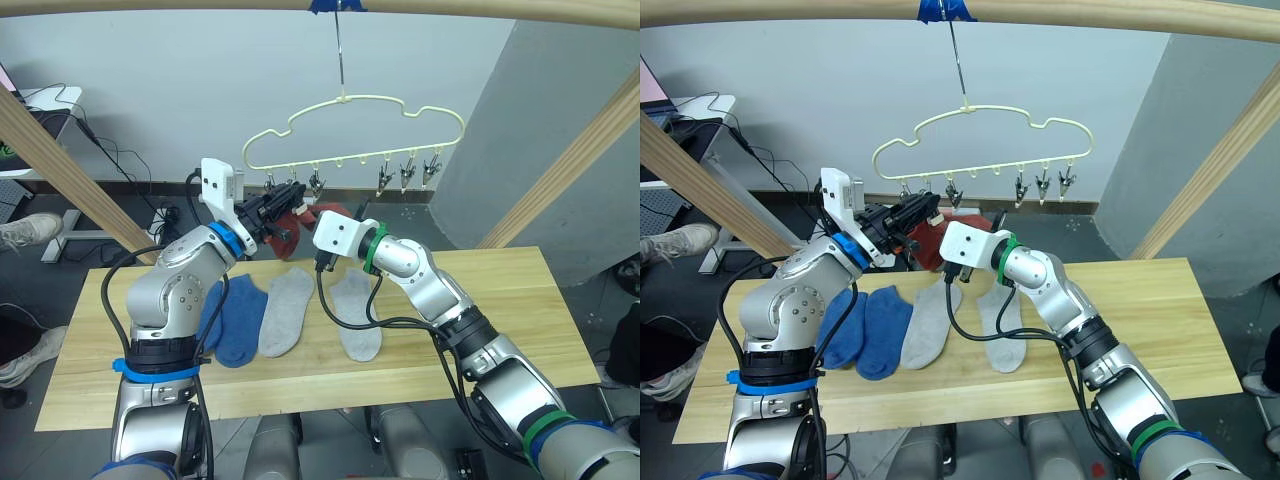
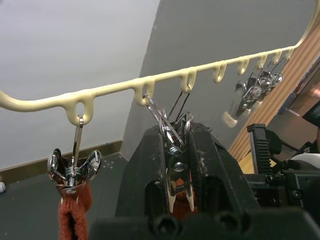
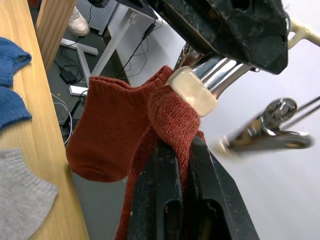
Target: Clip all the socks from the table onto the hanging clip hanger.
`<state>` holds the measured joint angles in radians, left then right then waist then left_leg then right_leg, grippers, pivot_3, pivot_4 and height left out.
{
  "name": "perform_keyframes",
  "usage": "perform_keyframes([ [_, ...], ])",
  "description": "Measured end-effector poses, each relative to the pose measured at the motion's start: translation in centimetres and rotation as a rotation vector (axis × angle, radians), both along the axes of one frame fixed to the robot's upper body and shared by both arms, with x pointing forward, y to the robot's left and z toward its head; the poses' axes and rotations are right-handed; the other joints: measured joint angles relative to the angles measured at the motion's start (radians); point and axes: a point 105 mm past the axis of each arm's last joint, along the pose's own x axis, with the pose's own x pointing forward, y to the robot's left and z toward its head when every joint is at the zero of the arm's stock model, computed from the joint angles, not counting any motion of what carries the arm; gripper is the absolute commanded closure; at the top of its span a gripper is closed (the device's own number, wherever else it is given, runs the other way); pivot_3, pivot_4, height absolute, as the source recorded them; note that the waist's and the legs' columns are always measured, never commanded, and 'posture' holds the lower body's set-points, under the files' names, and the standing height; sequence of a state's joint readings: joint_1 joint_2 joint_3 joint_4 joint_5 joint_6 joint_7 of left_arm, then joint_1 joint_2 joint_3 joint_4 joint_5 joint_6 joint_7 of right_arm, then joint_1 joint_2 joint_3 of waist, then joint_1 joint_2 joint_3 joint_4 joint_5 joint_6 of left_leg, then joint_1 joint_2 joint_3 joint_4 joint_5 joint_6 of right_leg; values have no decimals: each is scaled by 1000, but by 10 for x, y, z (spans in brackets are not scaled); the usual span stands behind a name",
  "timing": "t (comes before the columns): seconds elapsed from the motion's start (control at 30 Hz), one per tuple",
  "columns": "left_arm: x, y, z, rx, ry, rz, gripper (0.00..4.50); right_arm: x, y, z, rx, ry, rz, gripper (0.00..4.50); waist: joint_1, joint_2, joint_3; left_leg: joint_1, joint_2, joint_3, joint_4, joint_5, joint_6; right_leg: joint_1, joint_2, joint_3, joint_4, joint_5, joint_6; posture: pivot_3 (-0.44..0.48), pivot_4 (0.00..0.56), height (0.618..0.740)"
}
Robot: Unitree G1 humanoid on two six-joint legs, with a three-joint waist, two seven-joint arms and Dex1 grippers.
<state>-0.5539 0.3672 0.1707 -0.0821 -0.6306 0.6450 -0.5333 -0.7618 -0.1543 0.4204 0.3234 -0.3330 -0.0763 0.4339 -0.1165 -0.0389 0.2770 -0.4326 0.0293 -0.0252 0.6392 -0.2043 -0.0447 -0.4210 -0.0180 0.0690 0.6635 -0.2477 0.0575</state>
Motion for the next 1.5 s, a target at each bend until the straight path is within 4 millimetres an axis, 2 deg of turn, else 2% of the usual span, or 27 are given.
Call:
perform_keyframes([
  [0.4, 0, -1, 0, -6, 3, 4, 4224, -1, 6, -6, 52, 121, 3, 4500, -1, 0, 0, 0, 0, 0, 0, 0, 0, 0, 0, 0, 0, 0, 0, -213, 269, 740],
  [0.63, 0, 0, 0, -5, 3, 5, 4224, -6, -1, -19, 117, 53, -19, 4500, -6, 0, 0, 0, 0, 0, 0, 0, 0, 0, 0, 0, 0, 0, 0, -220, 270, 740],
  [0.97, 0, 0, -1, -3, 5, 3, 4224, -2, -3, -22, 162, -18, -60, 4500, -25, 0, 0, 0, 0, 0, 0, 0, 0, 0, 0, 0, 0, 0, 0, -222, 266, 740],
  [1.5, 0, 0, -2, -3, 5, 6, 4224, -7, 10, -11, 225, -33, -22, 4500, -25, 0, 0, 0, 0, 0, 0, 0, 0, 0, 0, 0, 1, 0, 0, -220, 264, 740],
])
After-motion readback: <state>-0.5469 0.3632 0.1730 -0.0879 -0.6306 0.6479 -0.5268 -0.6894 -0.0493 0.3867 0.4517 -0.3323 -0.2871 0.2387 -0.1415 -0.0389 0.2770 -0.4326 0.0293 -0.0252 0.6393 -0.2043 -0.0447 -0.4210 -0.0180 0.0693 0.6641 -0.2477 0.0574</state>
